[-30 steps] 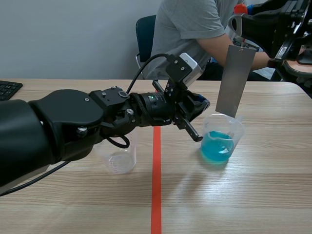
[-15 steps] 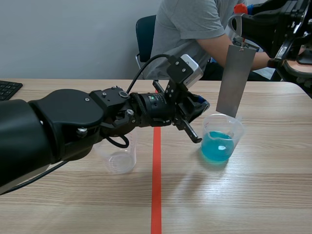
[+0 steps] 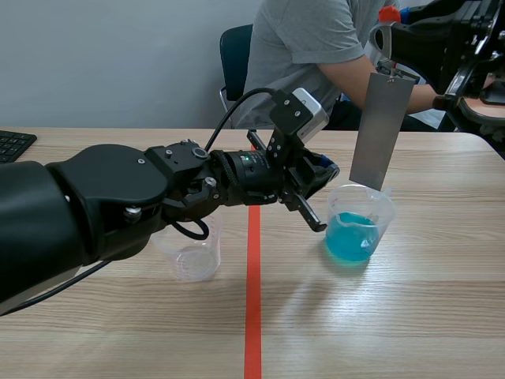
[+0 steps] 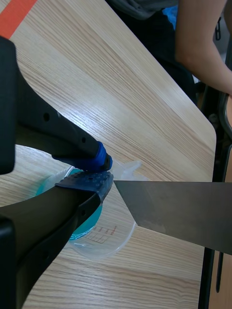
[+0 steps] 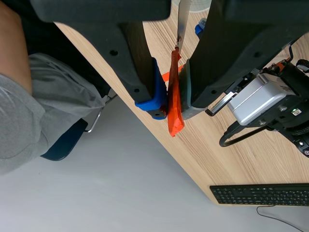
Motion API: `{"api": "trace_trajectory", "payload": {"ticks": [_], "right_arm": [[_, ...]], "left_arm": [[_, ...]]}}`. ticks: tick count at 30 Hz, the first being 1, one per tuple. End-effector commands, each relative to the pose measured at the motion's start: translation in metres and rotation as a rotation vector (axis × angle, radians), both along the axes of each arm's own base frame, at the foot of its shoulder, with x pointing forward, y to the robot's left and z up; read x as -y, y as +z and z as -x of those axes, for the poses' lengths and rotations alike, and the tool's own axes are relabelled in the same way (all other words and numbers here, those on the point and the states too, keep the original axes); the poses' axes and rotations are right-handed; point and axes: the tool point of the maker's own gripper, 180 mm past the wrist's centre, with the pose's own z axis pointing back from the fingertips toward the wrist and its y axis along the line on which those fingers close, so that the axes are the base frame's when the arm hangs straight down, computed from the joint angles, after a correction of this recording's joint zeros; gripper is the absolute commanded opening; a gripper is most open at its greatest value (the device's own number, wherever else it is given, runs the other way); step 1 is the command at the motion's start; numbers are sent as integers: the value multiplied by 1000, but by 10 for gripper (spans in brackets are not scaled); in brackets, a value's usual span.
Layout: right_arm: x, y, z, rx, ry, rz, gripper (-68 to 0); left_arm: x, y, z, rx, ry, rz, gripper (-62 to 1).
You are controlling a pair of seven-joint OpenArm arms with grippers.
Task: Do the redox reaction experiment.
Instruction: 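Point at the plate with the left hand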
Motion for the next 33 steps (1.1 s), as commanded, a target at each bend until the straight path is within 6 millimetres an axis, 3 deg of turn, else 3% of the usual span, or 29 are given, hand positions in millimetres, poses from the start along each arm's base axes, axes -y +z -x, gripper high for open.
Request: {"api": "trace_trajectory", "payload": {"ticks": [1,7,12,19,24,33], "right_arm": [[3,15,-1,38,3,-6,-662],[3,15,-1,38,3,-6,-662],[3,15,-1,38,3,-6,-662],[3,15,-1,38,3,-8,-662],[3,15,-1,37,3,-8,-662],[-5,0,0,23,3,-3,-662]], "left_arm": [[8,17,-2,28,-11,41,-565],[2,18,-4,37,-4,52,-565],[-30,18,-4,34,29,65,-565],[-111,34,2,52,128,74,-565],[-178,33,19,32,220,35,-565],[-288,-10,75,-109,422,-114,-565]]}}
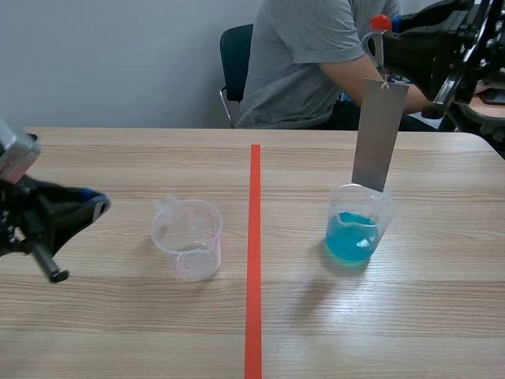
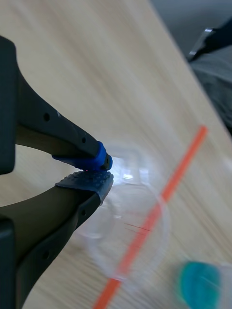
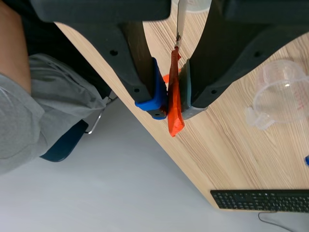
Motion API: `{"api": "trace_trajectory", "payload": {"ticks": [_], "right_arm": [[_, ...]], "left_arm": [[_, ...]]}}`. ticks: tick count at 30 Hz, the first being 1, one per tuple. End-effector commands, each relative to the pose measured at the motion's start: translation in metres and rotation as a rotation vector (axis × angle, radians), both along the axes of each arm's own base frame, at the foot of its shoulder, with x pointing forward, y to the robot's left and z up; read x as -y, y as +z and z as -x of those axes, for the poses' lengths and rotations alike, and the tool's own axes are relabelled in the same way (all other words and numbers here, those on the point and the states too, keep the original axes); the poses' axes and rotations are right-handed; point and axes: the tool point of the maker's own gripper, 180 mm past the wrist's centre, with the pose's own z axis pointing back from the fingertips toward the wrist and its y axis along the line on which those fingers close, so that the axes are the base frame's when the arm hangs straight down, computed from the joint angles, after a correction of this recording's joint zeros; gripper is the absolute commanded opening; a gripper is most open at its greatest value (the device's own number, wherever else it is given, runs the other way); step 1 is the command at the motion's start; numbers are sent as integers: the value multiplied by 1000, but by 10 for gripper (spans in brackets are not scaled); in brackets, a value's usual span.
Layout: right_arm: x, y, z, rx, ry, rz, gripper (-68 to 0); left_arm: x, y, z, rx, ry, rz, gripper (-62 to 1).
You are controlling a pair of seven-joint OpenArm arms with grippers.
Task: Do the redox reaction experiment.
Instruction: 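Lower the plate into the blue solution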
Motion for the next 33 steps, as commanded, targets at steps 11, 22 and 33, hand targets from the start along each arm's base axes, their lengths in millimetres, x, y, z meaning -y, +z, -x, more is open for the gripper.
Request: {"api": "trace_trajectory", "payload": {"ticks": [11,22,33], "right_arm": [[-3,-8,-1,9,-8,16,-662],[6,-35,-10,-42,-58,18,-662],[9,-73,-14,-73,-77,24,-662]], "left_arm": [[-59,-57,95,-236,207,-19,-565],[-61,-77,140,-331,311,22,-565],[-61,-85,151,-344,367,19,-565]]}}
